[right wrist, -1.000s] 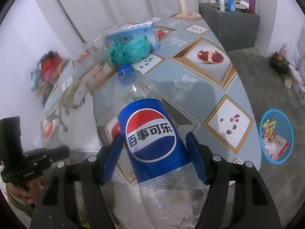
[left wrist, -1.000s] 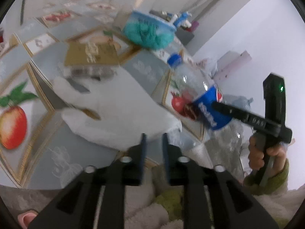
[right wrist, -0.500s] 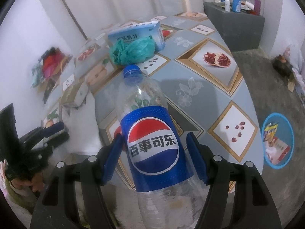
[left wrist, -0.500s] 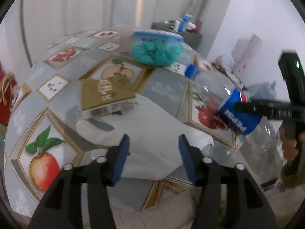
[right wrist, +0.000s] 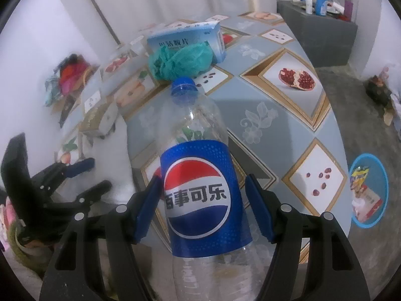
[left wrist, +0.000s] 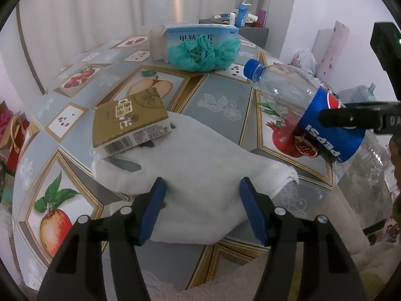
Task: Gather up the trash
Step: 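Open the left tool over the white glove while the right tool holds the Pepsi bottle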
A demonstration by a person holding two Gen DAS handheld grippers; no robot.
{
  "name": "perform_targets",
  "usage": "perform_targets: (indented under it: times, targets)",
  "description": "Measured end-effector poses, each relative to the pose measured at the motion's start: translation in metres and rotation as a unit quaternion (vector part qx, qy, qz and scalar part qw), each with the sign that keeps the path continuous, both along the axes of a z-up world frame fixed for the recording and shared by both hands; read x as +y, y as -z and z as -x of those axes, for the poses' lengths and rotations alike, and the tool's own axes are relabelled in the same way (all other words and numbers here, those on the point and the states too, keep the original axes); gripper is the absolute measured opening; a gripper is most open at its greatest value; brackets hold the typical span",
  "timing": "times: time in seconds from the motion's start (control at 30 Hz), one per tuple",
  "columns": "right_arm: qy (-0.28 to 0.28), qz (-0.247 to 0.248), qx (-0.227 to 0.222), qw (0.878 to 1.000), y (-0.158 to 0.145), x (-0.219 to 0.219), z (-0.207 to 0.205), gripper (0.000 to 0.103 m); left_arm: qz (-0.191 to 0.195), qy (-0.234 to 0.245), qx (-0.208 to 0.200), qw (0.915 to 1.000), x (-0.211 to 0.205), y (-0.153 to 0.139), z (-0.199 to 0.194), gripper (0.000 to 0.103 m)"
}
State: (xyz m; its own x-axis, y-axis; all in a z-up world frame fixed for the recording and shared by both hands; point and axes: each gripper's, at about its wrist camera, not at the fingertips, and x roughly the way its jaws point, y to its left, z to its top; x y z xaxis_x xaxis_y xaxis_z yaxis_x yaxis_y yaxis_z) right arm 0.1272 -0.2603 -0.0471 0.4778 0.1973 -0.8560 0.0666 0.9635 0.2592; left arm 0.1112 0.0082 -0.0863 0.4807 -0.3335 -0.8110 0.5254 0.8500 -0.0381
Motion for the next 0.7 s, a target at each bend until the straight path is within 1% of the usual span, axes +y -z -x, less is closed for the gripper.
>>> perform_targets:
  times: [0.17, 0.23, 0.27, 0.33, 0.37, 0.47, 0.53, 0.63, 0.7]
  targets:
    - [-0.01, -0.001, 0.003, 1.0, -0.003, -0.002, -0.003, 0.065, 0.004, -0.001, -0.003, 1.0, 0.0, -0.001, 0.001, 0.049]
    - [-0.016, -0.002, 0.007, 1.0, -0.001, -0.001, -0.005, 0.065, 0.004, -0.003, -0.004, 1.0, 0.001, -0.001, 0.001, 0.042]
    - [-0.019, -0.003, 0.009, 1.0, 0.0, 0.0, -0.007, 0.065, 0.004, -0.003, -0.004, 1.0, 0.001, -0.001, 0.001, 0.04]
    - [-0.024, -0.004, 0.015, 1.0, 0.003, 0.002, -0.01, 0.065, -0.001, -0.006, -0.009, 0.9999, 0.001, -0.001, 0.0, 0.032]
    - [-0.026, -0.006, 0.019, 0.999, 0.005, 0.003, -0.011, 0.065, -0.002, -0.006, -0.01, 0.9999, 0.002, -0.001, 0.0, 0.031]
    - [-0.03, -0.02, 0.025, 0.999, 0.008, 0.004, -0.012, 0.058, -0.001, -0.007, -0.01, 0.9999, 0.004, -0.001, -0.001, 0.023]
    - [-0.027, -0.021, 0.022, 0.999, 0.008, 0.003, -0.011, 0.058, 0.001, -0.006, -0.01, 0.9999, 0.005, -0.002, -0.002, 0.014]
    - [-0.024, -0.027, 0.02, 0.999, 0.008, 0.002, -0.01, 0.058, 0.01, -0.008, -0.009, 0.9999, 0.008, -0.005, -0.003, 0.009]
    - [-0.02, -0.029, 0.016, 0.999, 0.006, 0.0, -0.008, 0.057, 0.016, -0.008, -0.012, 0.9998, 0.009, -0.009, -0.003, 0.009]
